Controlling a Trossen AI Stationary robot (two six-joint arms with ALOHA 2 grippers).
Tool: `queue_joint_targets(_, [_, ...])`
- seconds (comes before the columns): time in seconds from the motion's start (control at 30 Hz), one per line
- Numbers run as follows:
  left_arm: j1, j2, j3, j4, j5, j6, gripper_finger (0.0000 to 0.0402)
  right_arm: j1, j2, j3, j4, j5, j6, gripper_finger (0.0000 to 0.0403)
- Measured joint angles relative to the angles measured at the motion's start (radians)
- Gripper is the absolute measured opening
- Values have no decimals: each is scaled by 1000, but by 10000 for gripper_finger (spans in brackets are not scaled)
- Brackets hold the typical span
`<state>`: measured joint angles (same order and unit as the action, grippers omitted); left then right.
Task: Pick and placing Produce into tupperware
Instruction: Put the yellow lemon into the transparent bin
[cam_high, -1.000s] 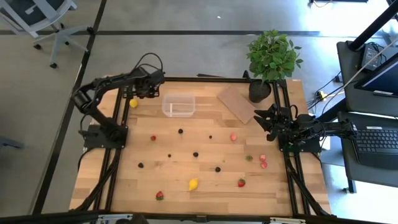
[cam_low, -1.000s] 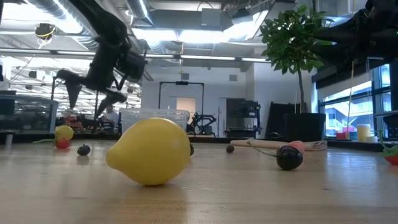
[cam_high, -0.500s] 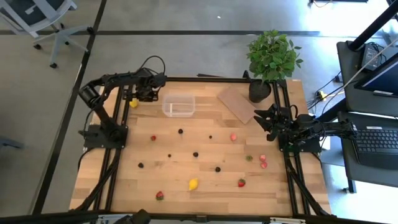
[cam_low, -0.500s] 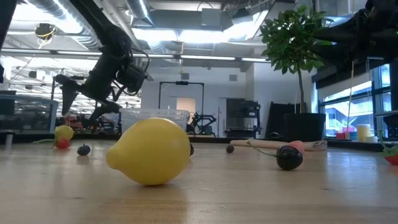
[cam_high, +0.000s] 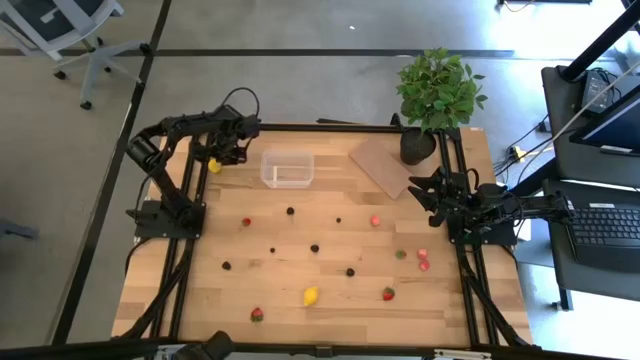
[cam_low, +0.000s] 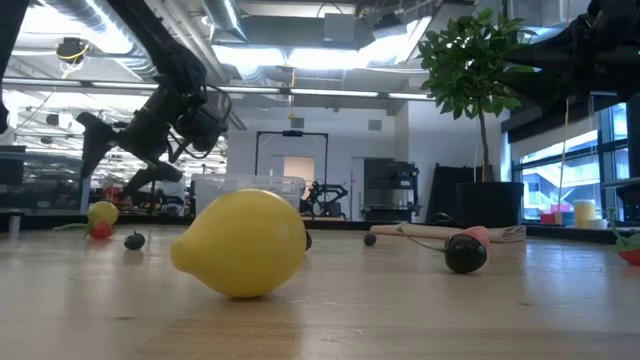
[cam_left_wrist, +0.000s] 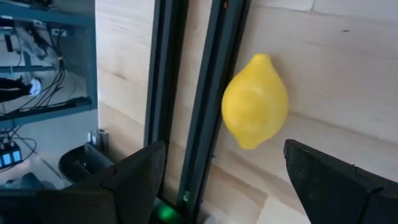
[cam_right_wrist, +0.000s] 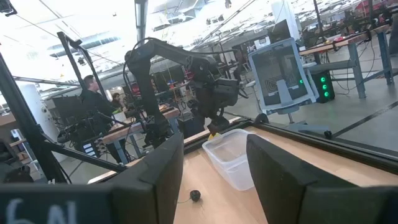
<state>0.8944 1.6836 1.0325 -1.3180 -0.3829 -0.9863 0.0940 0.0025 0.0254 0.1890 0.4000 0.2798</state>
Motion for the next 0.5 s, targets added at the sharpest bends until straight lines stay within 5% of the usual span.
queue_joint_targets(0.5, [46,0,0,81,14,55,316,0,0,0,0,0,1,178])
